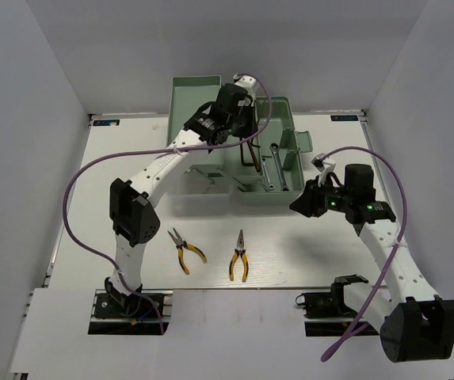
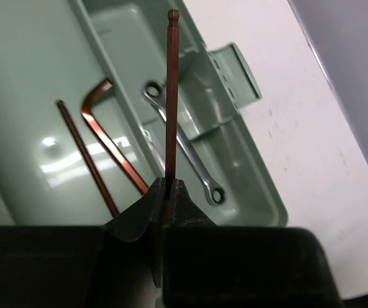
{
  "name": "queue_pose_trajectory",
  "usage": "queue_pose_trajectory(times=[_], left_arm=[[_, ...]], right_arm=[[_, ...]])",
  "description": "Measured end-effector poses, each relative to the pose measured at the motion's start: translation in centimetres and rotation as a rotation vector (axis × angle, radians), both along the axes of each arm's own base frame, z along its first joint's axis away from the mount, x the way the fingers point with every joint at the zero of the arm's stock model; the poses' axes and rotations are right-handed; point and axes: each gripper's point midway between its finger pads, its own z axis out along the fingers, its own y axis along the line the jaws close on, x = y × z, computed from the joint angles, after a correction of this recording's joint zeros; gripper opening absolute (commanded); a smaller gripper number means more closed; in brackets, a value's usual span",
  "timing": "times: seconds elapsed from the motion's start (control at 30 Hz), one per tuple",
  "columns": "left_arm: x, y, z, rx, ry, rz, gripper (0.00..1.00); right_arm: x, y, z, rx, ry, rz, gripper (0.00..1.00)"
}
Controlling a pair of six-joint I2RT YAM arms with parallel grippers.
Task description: Sort the tools into containers
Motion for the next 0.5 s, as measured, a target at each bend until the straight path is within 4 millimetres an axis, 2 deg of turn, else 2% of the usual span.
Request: queue_pose_trajectory(times=[0.07, 0.2, 0.23, 0.27, 0.3, 0.33, 0.37, 0.47, 0.5], left_arm=[[0.7, 0.5, 0.5, 0.027, -0.026, 0.033, 0.0], [1.3, 1.7, -0.3, 0.104, -0.031, 0.071, 0.02], [1.4, 2.0, -0.8, 0.126, -0.028, 0.077, 0.08], [1.6, 2.1, -1.2, 0.141, -0.025, 0.08, 0.16], [1.8, 2.1, -1.7, 0.159, -0.02, 0.082, 0.25], [2.0, 2.1, -2.1, 0.174, -0.018, 0.082, 0.36], [2.2, 2.0, -2.6, 0.189, -0.014, 0.081, 0.52], [2.5, 2.1, -3.8, 0.219, 0.002, 0.079, 0.69], [2.4, 2.1, -4.1, 0.231, 0.008, 0.077, 0.7]], right_arm=[[-0.1, 0.0, -0.2, -0.001, 0.006, 0.0, 0.36], [-0.2, 0.0, -0.2, 0.002, 0.008, 0.003, 0.41], [-0.2, 0.1, -0.2, 0.004, 0.01, 0.006, 0.44], [-0.2, 0.1, -0.3, 0.005, 0.012, 0.009, 0.51], [-0.3, 0.2, -0.3, 0.008, 0.016, 0.013, 0.55], [-0.4, 0.3, -0.3, 0.014, 0.019, 0.024, 0.56], [-0.5, 0.5, -0.3, 0.019, 0.019, 0.036, 0.56], [-1.1, 1.2, -0.4, 0.043, 0.038, 0.087, 0.54], [-1.4, 1.6, -0.5, 0.048, 0.049, 0.106, 0.51]])
